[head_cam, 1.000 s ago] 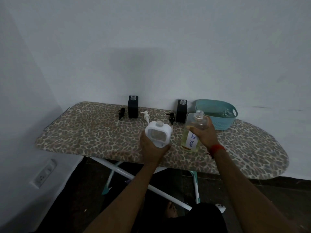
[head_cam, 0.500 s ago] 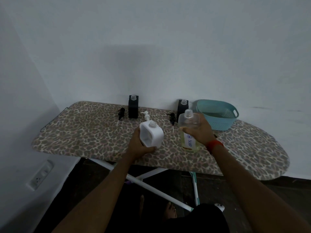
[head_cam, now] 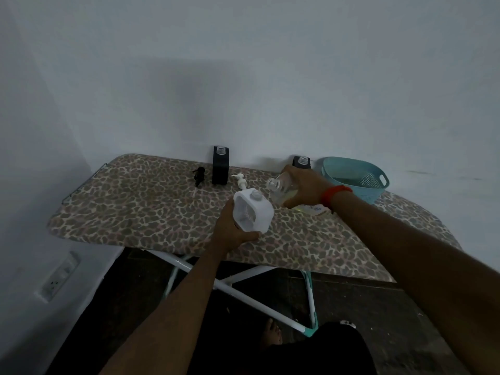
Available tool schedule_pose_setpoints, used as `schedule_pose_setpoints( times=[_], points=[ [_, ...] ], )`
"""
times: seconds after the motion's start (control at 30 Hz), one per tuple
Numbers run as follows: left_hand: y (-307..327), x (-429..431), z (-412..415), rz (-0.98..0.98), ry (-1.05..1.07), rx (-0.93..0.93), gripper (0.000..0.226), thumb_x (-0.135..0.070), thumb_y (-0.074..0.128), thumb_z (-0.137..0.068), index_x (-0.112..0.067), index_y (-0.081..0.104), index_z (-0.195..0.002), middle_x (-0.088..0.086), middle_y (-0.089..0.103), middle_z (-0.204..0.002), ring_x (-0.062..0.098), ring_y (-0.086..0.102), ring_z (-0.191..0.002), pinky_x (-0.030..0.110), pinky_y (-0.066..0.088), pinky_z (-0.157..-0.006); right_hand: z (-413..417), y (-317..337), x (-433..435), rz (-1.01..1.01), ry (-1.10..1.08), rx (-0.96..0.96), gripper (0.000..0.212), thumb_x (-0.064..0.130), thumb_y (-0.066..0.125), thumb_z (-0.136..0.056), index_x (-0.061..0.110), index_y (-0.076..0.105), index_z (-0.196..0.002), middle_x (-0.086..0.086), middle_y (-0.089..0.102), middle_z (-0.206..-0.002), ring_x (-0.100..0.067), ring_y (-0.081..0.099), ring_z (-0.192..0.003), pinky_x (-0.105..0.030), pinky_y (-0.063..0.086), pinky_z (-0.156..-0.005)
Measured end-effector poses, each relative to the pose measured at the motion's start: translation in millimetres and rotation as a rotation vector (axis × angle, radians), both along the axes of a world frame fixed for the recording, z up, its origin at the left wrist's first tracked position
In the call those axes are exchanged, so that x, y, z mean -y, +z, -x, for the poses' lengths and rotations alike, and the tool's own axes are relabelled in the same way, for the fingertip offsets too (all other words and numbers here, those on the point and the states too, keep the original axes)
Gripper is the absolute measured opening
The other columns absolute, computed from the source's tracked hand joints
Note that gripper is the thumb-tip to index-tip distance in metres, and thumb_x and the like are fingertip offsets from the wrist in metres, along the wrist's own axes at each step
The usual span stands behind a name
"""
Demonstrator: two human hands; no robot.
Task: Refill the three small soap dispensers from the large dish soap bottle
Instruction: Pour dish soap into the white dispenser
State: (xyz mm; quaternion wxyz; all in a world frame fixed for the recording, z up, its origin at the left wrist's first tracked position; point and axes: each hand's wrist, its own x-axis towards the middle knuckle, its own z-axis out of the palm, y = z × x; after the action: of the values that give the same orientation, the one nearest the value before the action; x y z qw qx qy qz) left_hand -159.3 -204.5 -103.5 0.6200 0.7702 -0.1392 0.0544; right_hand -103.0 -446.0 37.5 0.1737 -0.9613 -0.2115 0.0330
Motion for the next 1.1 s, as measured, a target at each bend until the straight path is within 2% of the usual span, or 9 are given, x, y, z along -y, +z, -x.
schedule_pose_setpoints(
  times=[0.07, 0.17, 0.3, 0.4, 0.5, 0.77, 0.97, 1.03, 1.1],
  points=[
    [-3.3, -0.9, -2.9, -0.015, -0.01, 0.022, 0.106, -0.031, 0.092, -0.059, -0.021, 0.034, -0.147, -0.012, 0.05, -0.14, -0.015, 0.049, -0.127, 0.01, 0.044, -0.101, -1.9, 4.4, -2.7, 0.07, 0.024, 0.006, 0.074, 0.039, 0.09, -0.059, 0.025, 0.05, -0.119, -0.002, 0.065, -0.11, -0.02, 0.061, -0.094, -0.036, 0.053, -0.081],
    [-5.5, -1.5, -5.9, -0.03, -0.017, 0.048, 0.102, -0.017, 0.091, -0.062, -0.028, 0.034, -0.146, -0.015, 0.048, -0.141, -0.018, 0.047, -0.127, 0.007, 0.043, -0.1, -3.2, 8.0, -5.8, 0.125, 0.028, 0.016, 0.071, 0.04, 0.089, -0.059, 0.028, 0.049, -0.117, 0.0, 0.065, -0.111, -0.02, 0.062, -0.098, -0.036, 0.053, -0.082],
    [-5.5, -0.6, -5.4, -0.018, -0.012, 0.076, 0.105, -0.039, 0.09, -0.058, -0.032, 0.034, -0.147, -0.009, 0.051, -0.144, -0.006, 0.049, -0.131, 0.013, 0.044, -0.104, -2.3, 9.9, -13.0, 0.246, 0.04, 0.046, 0.079, 0.044, 0.088, -0.06, 0.028, 0.045, -0.125, -0.001, 0.065, -0.116, -0.022, 0.062, -0.1, -0.041, 0.054, -0.084],
    [-6.5, -1.2, -5.4, -0.038, 0.009, 0.105, 0.101, -0.04, 0.09, -0.058, -0.046, 0.033, -0.141, -0.024, 0.046, -0.14, -0.022, 0.045, -0.124, 0.003, 0.04, -0.097, -1.9, 10.0, -18.1, 0.289, 0.043, 0.061, 0.083, 0.045, 0.087, -0.061, 0.026, 0.044, -0.13, -0.004, 0.065, -0.118, -0.024, 0.062, -0.102, -0.04, 0.055, -0.084],
    [-6.0, -1.9, -4.4, -0.057, 0.021, 0.117, 0.101, -0.046, 0.088, -0.058, -0.05, 0.029, -0.139, -0.028, 0.041, -0.138, -0.029, 0.04, -0.122, -0.002, 0.037, -0.095, -2.2, 10.0, -21.8, 0.309, 0.046, 0.071, 0.082, 0.042, 0.087, -0.062, 0.024, 0.044, -0.13, -0.005, 0.066, -0.117, -0.026, 0.063, -0.1, -0.04, 0.055, -0.082],
    [-1.6, -0.6, -0.9, -0.028, 0.016, 0.125, 0.099, -0.049, 0.085, -0.057, -0.05, 0.028, -0.138, -0.028, 0.039, -0.138, -0.032, 0.038, -0.121, -0.003, 0.036, -0.094, -1.8, 15.2, -24.7, 0.358, 0.057, 0.071, 0.086, 0.044, 0.087, -0.061, 0.025, 0.042, -0.131, -0.005, 0.065, -0.118, -0.025, 0.063, -0.101, -0.043, 0.055, -0.083],
    [3.9, 1.6, 5.8, -0.014, 0.025, 0.123, 0.099, -0.076, 0.08, -0.058, -0.05, 0.029, -0.139, -0.028, 0.04, -0.138, -0.031, 0.039, -0.122, -0.003, 0.037, -0.093, -0.2, 19.4, -25.9, 0.422, 0.074, 0.109, 0.086, 0.044, 0.087, -0.061, 0.025, 0.042, -0.132, -0.005, 0.064, -0.124, -0.026, 0.062, -0.106, -0.044, 0.055, -0.084],
    [2.6, 0.9, 4.2, -0.025, 0.031, 0.107, 0.103, -0.073, 0.083, -0.055, -0.049, 0.028, -0.139, -0.028, 0.039, -0.139, -0.031, 0.039, -0.122, -0.003, 0.037, -0.094, 0.3, 20.8, -27.0, 0.446, 0.076, 0.122, 0.086, 0.045, 0.086, -0.062, 0.025, 0.042, -0.133, -0.005, 0.064, -0.124, -0.026, 0.062, -0.106, -0.044, 0.055, -0.083],
    [1.2, -0.4, 2.4, -0.035, 0.025, 0.077, 0.106, -0.06, 0.088, -0.053, -0.049, 0.028, -0.14, -0.028, 0.039, -0.139, -0.031, 0.039, -0.122, -0.002, 0.037, -0.094, 0.7, 21.7, -28.2, 0.464, 0.075, 0.136, 0.085, 0.045, 0.086, -0.062, 0.026, 0.042, -0.132, -0.004, 0.064, -0.122, -0.025, 0.063, -0.104, -0.044, 0.055, -0.082]
  ],
)
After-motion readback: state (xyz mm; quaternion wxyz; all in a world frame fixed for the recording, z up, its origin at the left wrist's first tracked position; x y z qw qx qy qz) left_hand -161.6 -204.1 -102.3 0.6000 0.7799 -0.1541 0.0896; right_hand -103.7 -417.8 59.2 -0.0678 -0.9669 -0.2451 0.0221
